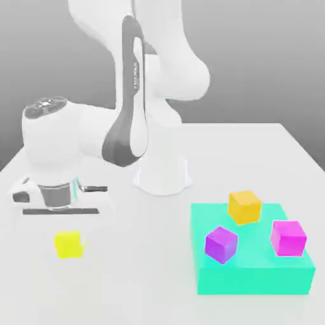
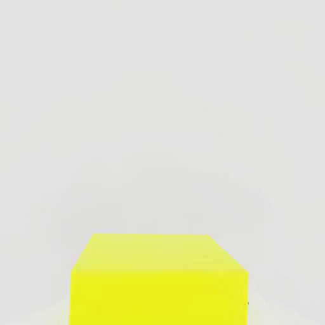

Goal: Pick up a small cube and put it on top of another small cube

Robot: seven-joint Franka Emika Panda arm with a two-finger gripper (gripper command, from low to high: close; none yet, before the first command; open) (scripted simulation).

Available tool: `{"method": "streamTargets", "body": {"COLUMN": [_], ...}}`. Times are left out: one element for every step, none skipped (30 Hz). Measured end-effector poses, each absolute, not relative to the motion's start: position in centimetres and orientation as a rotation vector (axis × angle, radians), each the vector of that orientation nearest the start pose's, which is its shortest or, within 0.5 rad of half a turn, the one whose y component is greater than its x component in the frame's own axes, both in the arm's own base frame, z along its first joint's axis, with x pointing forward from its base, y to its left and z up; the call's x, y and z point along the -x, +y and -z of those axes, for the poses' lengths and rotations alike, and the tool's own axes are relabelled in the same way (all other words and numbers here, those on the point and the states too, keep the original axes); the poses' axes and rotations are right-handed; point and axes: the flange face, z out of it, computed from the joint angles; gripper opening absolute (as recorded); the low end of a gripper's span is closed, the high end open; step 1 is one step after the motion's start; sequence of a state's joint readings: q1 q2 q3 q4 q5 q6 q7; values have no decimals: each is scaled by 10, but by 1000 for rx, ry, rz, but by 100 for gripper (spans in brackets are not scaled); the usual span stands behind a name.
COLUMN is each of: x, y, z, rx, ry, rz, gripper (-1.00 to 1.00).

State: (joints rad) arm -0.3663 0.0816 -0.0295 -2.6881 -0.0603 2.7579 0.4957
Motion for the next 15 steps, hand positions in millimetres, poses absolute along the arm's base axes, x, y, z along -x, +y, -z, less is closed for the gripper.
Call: {"method": "streamTargets", "body": {"x": [-384, -387, -389, -391, -392, -392, -391, -390, -389, -387, -385, -383, -380, -376, -373], "y": [-140, -127, -113, -99, -86, -73, -62, -51, -40, -29, -17, -4, 9, 21, 34], "z": [-210, -215, -220, -225, -230, -235, -240, -244, -249, -253, -258, -262, -266, -271, -275], "rx": [2891, 2881, 2871, 2858, 2843, 2825, 2805, 2781, 2755, 2729, 2703, 2677, 2651, 2623, 2595], "ry": [1313, 1352, 1392, 1434, 1476, 1522, 1569, 1619, 1670, 1717, 1759, 1799, 1838, 1875, 1911], "rz": [-19, -20, -20, -18, -16, -13, -9, -5, -1, 5, 10, 15, 21, 26, 31], "gripper": [-100, -100, -100, -100, -100, -100, -100, -100, -100, -100, -100, -100, -100, -100, -100]}}
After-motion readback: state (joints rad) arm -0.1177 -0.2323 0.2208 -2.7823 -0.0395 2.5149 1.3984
